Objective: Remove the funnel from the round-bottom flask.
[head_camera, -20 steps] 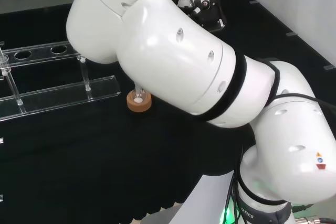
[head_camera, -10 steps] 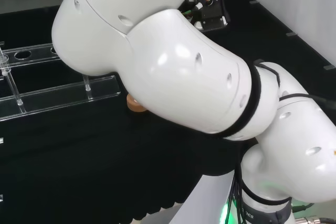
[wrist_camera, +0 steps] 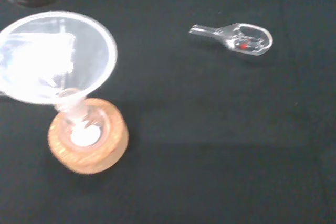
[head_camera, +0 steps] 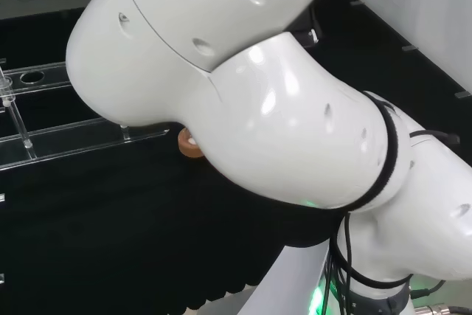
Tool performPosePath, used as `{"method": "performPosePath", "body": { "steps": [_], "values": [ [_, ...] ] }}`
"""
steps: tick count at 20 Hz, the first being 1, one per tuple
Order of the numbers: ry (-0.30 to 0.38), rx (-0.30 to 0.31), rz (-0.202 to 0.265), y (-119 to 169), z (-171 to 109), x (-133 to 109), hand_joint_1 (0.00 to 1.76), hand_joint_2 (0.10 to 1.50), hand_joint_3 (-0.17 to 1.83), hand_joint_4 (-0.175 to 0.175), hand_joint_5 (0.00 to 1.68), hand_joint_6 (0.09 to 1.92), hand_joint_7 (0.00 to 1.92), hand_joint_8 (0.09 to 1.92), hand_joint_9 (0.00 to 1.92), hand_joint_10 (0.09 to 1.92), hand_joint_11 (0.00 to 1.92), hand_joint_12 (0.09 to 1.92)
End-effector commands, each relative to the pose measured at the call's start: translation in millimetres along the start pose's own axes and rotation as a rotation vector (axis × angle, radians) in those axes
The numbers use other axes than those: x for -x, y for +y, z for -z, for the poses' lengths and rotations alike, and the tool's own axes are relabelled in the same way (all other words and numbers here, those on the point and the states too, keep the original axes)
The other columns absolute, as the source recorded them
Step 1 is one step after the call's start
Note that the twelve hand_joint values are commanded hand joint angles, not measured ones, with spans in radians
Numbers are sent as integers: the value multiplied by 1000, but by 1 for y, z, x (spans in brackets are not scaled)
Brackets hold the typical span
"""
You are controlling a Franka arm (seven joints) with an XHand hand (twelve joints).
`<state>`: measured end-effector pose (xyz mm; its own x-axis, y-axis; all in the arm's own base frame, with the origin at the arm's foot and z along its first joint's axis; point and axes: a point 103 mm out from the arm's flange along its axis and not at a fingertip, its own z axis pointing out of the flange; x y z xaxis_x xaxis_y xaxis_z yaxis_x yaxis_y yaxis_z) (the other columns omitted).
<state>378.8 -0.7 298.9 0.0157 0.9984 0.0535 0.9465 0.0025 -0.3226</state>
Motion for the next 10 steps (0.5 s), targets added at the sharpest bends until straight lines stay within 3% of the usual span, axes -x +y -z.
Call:
{"method": "performPosePath", "body": {
  "steps": [1,7,10],
  "values": [
    [62,-64,3,-29,-12,-21,558,723,373,-35,310,87,150,651,525,478,266,1396],
    [103,-127,34,-26,-24,-39,463,709,261,-58,224,87,39,672,299,762,297,1436],
    [95,-154,41,-19,-34,-47,437,709,210,-63,166,87,4,585,206,816,254,1464]
  ]
}}
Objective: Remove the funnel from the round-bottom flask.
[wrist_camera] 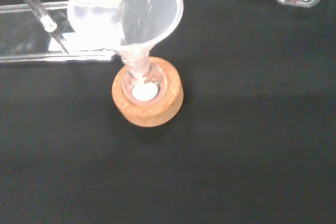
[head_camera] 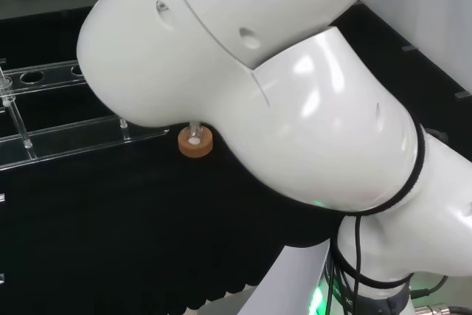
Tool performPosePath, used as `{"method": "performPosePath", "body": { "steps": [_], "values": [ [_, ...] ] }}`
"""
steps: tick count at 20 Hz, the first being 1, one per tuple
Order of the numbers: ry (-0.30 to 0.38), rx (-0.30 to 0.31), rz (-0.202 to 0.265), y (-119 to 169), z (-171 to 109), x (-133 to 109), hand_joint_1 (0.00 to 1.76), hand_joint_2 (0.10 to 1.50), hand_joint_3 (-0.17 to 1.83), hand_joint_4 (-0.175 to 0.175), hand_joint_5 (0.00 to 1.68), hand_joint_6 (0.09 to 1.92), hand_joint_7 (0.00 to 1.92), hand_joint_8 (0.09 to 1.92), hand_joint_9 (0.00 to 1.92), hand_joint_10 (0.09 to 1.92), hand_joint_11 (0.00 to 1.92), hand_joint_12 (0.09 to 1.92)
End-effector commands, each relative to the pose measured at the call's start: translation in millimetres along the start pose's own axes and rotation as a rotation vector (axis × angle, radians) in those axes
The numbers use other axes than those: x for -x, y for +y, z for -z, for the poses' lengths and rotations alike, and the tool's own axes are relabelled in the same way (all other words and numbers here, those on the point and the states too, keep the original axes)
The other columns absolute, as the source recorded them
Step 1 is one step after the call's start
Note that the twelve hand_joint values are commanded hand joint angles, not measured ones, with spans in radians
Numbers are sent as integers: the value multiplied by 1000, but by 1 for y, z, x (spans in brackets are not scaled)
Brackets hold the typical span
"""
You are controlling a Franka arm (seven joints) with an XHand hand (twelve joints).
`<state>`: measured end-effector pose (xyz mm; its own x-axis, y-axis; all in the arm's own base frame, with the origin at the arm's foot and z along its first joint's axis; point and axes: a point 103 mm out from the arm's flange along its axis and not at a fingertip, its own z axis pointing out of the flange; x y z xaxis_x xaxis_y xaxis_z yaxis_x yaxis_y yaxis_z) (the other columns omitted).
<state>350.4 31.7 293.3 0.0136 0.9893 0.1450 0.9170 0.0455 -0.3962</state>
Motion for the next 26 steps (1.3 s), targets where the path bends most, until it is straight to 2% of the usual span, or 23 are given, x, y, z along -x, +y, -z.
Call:
{"method": "performPosePath", "body": {
  "steps": [1,6,15,26],
  "values": [
    [4,-78,5,12,-22,-16,432,712,195,-64,148,87,1,545,177,830,236,1474],
    [-16,-118,15,32,-39,-25,428,720,154,-65,57,87,0,324,92,865,193,1497],
    [-27,-112,44,62,-48,-33,478,738,121,-69,6,87,0,116,14,885,168,1508],
    [-42,-120,51,78,-61,-31,506,751,97,-68,0,87,0,87,0,680,129,1505]
  ]
}}
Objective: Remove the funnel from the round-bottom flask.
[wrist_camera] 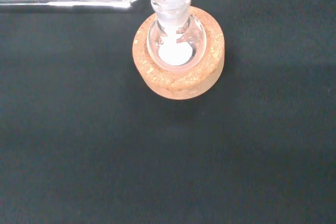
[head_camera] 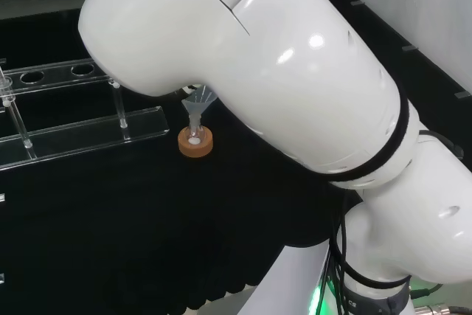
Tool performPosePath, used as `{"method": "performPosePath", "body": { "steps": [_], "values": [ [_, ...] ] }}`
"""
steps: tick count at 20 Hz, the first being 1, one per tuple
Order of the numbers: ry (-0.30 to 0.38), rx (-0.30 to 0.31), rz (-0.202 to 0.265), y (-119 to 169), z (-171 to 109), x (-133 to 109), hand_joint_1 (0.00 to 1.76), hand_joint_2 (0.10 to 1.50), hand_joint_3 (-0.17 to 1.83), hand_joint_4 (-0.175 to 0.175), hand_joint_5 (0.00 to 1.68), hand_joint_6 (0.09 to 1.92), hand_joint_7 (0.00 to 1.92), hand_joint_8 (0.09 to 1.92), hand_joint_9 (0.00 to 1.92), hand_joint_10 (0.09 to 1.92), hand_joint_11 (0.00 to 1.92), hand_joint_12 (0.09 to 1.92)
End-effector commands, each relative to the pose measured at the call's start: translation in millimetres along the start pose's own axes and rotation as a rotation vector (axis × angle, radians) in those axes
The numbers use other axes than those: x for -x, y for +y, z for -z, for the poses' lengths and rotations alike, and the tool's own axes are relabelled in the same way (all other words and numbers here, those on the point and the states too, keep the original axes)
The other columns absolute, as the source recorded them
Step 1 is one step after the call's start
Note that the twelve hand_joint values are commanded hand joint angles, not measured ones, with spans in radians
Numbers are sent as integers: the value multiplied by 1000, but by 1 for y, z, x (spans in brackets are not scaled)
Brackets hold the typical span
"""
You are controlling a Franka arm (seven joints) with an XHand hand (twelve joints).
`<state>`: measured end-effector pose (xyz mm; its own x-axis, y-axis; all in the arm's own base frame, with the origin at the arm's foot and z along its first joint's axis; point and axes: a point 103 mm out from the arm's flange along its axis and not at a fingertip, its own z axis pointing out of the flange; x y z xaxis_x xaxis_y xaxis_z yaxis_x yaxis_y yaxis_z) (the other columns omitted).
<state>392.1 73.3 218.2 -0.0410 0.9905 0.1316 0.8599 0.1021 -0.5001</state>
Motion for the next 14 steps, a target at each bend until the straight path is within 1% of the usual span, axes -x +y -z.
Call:
{"method": "performPosePath", "body": {
  "steps": [1,3,6,11,14],
  "values": [
    [-8,2,9,10,-3,-1,506,752,97,-68,0,87,0,87,0,675,127,1506],
    [-9,0,10,11,-4,-3,507,752,96,-68,0,87,0,87,0,672,125,1507],
    [-12,16,8,13,-8,-3,509,754,93,-68,0,87,0,87,0,705,122,1513],
    [-14,3,2,18,-14,-1,521,760,91,-68,0,87,0,87,0,740,122,1519],
    [-10,3,6,21,-18,1,522,763,88,-67,0,87,0,87,0,805,128,1524]
  ]
}}
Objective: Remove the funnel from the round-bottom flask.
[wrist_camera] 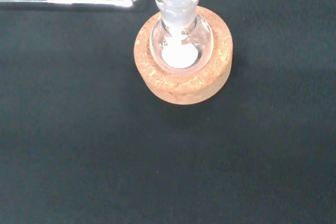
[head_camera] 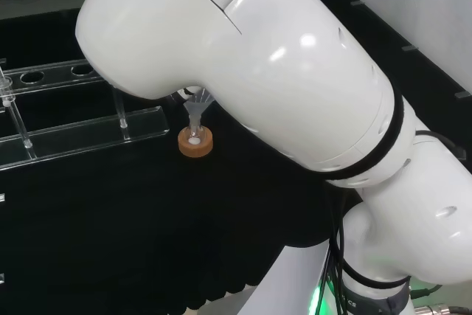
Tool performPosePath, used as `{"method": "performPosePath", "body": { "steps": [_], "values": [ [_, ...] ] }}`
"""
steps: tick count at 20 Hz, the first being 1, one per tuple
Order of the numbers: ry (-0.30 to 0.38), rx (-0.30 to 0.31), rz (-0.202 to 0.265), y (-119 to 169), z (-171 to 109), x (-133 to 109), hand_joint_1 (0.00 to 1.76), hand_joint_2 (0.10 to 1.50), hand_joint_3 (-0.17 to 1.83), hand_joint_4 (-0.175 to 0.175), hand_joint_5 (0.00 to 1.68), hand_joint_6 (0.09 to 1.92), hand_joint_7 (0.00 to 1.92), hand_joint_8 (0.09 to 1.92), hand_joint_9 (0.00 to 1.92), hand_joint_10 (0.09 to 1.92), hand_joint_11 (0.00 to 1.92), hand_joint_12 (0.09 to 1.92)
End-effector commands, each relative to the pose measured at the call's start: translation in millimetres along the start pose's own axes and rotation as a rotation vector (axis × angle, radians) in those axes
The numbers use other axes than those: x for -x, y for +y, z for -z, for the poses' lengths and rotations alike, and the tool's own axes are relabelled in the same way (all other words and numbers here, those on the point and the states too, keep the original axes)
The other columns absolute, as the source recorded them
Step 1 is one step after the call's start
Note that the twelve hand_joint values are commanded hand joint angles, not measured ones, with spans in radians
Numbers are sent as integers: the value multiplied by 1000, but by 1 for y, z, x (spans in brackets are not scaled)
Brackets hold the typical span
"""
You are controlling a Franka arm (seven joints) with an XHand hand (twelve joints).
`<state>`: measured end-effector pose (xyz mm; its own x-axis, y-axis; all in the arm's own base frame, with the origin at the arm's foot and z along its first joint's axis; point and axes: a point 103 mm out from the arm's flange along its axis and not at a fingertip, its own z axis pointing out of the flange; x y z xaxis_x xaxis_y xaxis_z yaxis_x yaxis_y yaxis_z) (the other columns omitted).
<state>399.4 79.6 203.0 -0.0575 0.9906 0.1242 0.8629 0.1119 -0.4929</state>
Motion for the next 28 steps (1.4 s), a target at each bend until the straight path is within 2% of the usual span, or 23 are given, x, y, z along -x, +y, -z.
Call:
{"method": "performPosePath", "body": {
  "steps": [1,12,17,18,21,23,28],
  "values": [
    [6,-7,-4,7,-10,5,523,763,87,-67,0,87,0,87,0,816,130,1525],
    [0,-21,-7,15,-19,9,544,772,85,-69,11,87,0,87,7,897,148,1521],
    [-20,5,-25,16,-22,11,568,778,86,-71,51,87,93,87,145,887,169,1501],
    [-24,10,-26,16,-22,11,579,779,87,-73,67,87,115,123,206,854,189,1491],
    [-39,7,-29,16,-23,12,613,784,99,-76,110,87,66,483,350,768,249,1452],
    [-45,3,-27,17,-25,12,629,784,110,-77,128,87,42,635,397,748,274,1437],
    [-75,22,-8,18,-25,10,651,779,142,-80,166,87,96,726,532,684,353,1385]
  ]
}}
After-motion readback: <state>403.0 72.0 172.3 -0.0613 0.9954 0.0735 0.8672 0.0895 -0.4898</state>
